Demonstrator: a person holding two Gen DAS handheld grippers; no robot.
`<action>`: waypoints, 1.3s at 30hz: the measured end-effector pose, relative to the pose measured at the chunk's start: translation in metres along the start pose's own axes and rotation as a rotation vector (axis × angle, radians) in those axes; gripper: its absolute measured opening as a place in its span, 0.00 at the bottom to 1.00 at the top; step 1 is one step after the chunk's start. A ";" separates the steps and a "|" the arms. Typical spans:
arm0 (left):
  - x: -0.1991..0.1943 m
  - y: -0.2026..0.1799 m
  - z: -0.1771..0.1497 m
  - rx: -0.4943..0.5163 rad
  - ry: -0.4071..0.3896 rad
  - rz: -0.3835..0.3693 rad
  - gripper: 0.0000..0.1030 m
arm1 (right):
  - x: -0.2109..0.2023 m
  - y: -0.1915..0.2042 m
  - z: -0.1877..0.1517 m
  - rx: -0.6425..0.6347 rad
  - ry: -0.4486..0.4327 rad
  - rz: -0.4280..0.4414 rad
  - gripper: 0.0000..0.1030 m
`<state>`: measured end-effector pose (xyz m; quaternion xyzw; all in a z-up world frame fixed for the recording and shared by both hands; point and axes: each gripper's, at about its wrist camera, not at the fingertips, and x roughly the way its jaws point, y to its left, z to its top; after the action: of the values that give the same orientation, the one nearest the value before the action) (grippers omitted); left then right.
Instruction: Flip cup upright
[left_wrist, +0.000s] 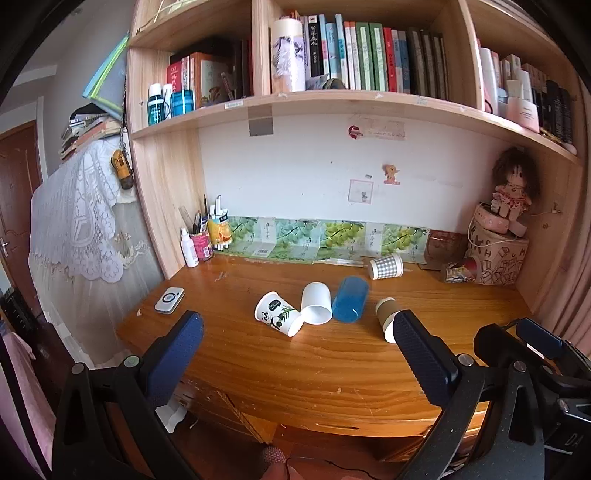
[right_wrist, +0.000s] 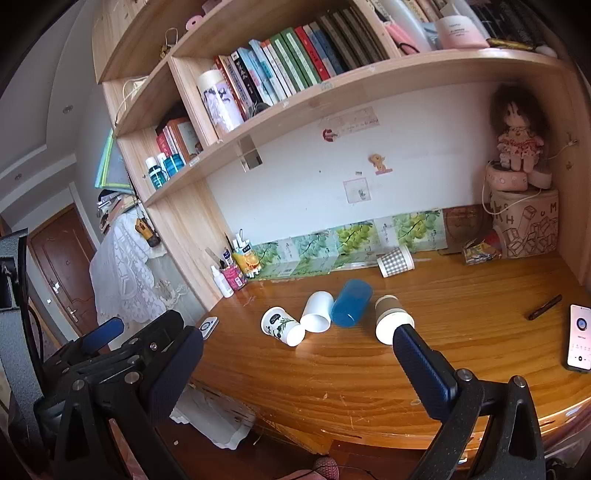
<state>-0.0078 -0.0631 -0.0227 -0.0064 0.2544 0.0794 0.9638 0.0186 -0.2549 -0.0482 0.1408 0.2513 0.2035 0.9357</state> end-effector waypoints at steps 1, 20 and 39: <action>0.004 0.002 0.001 -0.005 0.010 -0.001 1.00 | 0.004 0.001 0.001 0.000 0.009 0.000 1.00; 0.124 0.062 0.023 -0.112 0.226 -0.041 1.00 | 0.122 0.024 0.024 -0.026 0.196 -0.086 1.00; 0.269 0.171 0.025 -0.397 0.622 -0.198 0.99 | 0.278 0.077 0.060 -0.101 0.332 -0.047 1.00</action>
<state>0.2086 0.1477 -0.1285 -0.2413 0.5128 0.0280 0.8234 0.2467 -0.0715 -0.0849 0.0521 0.3950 0.2144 0.8918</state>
